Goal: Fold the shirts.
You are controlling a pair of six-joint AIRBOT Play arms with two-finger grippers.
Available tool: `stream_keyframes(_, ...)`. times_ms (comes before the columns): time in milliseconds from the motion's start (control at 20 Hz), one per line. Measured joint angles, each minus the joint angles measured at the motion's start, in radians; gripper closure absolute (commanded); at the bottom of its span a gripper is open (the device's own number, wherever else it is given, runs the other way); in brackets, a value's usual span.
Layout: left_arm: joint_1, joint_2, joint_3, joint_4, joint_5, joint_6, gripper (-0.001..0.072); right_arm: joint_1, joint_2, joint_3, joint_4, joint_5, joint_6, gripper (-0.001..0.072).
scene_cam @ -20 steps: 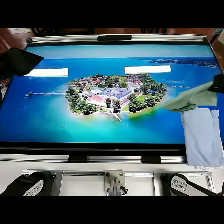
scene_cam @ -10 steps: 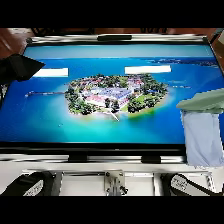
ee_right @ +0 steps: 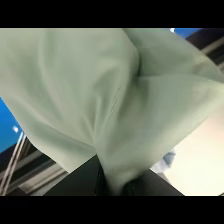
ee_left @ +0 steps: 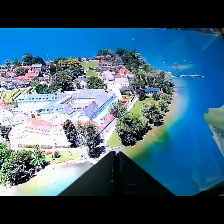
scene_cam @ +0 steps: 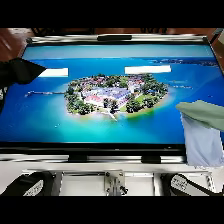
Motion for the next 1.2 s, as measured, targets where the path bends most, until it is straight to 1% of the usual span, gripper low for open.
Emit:
stream_keyframes(200, 0.0, 0.0, 0.0, 0.0, -0.015, 0.005, 0.0672, -0.03, 0.045, -0.145, -0.042, -0.003, 0.042, 0.0636)
stream_keyframes(500, 0.0, 0.001, 0.0, 0.0, -0.011, 0.007, 0.0672, -0.192, 0.097, -0.298, -0.01, 0.001, 0.071, 0.0636)
stream_keyframes(600, 0.0, 0.001, 0.0, 0.0, -0.005, 0.007, 0.0672, -0.231, 0.101, -0.332, -0.001, 0.043, 0.075, 0.0636)
stream_keyframes(850, 0.0, 0.001, 0.0, 0.0, 0.0, -0.002, 0.0672, -0.265, 0.105, -0.421, 0.031, 0.029, 0.102, 0.0634)
stream_keyframes(900, 0.0, 0.001, 0.0, -0.001, 0.0, -0.004, 0.0672, -0.267, 0.105, -0.444, 0.039, 0.018, 0.111, 0.0558)
stream_keyframes(950, 0.0, 0.001, 0.0, -0.001, 0.0, -0.005, 0.0672, -0.269, 0.105, -0.468, 0.045, 0.009, 0.122, 0.0325)
stream_keyframes(1000, 0.0, 0.001, 0.0, -0.001, 0.0, -0.008, 0.0672, -0.27, 0.105, -0.489, 0.043, 0.001, 0.132, 0.0206)
stream_keyframes(1100, 0.0, 0.001, 0.0, -0.001, 0.001, -0.011, 0.0672, -0.272, 0.105, -0.52, 0.037, -0.018, 0.146, 0.0206)
stream_keyframes(1200, 0.0, 0.0, 0.0, -0.001, 0.001, -0.011, 0.0672, -0.272, 0.106, -0.526, 0.012, -0.005, 0.143, 0.0205)
